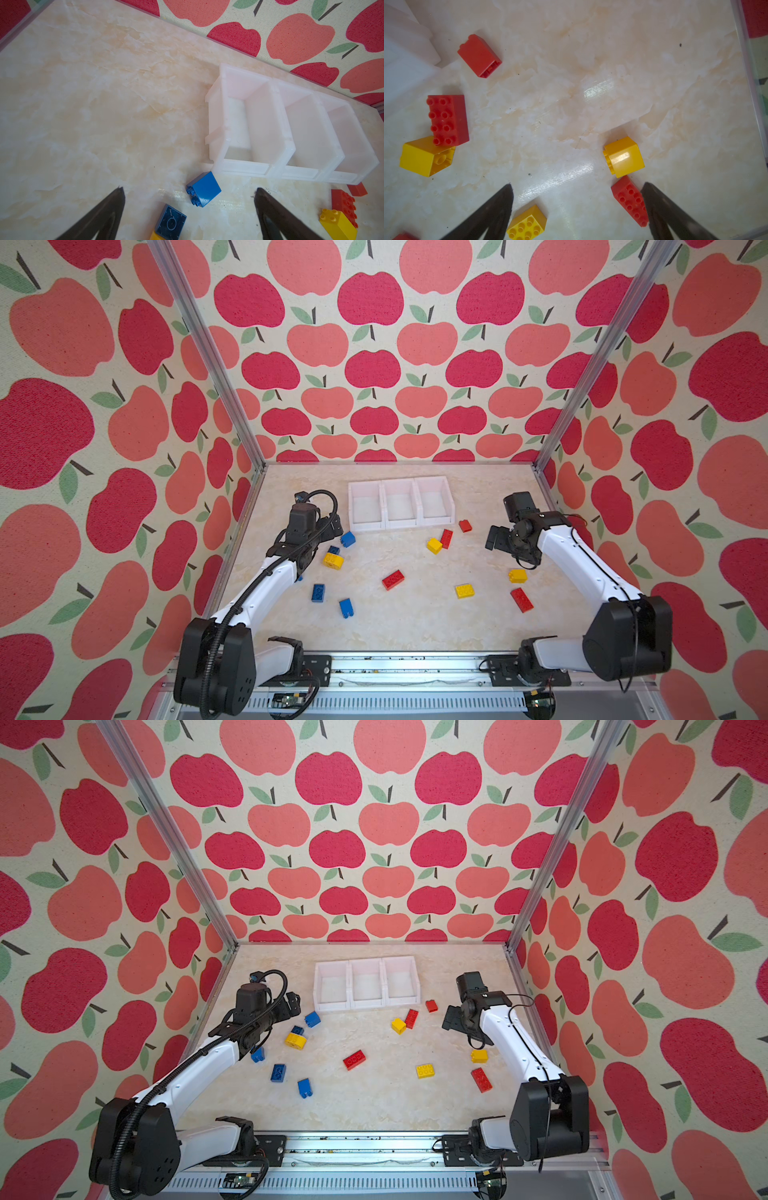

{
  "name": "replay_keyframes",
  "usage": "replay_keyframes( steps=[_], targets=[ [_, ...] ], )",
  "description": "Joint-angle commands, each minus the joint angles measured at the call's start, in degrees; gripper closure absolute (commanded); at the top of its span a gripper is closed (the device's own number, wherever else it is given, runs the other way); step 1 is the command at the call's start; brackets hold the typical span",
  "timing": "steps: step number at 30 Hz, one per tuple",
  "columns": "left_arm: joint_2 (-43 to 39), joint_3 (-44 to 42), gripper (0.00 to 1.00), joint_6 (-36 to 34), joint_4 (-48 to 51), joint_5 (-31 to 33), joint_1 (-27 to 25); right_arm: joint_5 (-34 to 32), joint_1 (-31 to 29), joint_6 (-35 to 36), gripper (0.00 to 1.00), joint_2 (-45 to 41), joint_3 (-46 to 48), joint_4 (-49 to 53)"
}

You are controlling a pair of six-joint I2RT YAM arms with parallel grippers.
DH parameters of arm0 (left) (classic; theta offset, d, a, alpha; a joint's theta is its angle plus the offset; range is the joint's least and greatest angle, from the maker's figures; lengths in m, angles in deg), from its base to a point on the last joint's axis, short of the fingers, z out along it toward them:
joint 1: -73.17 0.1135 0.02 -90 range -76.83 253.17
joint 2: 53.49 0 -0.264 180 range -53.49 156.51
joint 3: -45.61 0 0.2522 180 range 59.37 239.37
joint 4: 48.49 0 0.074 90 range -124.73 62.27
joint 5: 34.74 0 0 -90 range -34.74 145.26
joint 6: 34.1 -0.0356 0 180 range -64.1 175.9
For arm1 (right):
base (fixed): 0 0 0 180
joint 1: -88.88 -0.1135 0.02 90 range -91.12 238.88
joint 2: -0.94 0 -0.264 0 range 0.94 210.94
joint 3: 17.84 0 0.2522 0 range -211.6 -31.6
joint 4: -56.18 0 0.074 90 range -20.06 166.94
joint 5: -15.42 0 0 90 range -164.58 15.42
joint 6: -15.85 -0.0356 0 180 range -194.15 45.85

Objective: Sort the legos into containers by color
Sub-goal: 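Lower the right gripper onto a yellow brick beside a red brick and grasp it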

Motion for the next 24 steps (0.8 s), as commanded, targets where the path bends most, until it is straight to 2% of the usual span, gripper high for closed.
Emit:
replay_keyframes(
  steps=[1,6,14,24],
  targets=[
    [0.82,0.76,0.01,0.6,1.4,-1.7,-0.29,5.54,4.74,-2.84,0.01,-1.89,3.37,2.9],
    [0.4,0.48,0.01,0.87,1.59,-2.07,-0.6,7.03,10.16,1.5,0.01,-1.77,6.52,1.29],
    [0.02,0.15,0.01,1.14,1.77,-1.99,-0.73,3.49,12.27,8.55,0.05,3.21,8.26,-2.43],
    [0.37,0.06,0.01,1.24,1.85,-1.59,-0.73,8.43,12.54,2.59,0.11,6.41,11.21,-7.8]
  ],
)
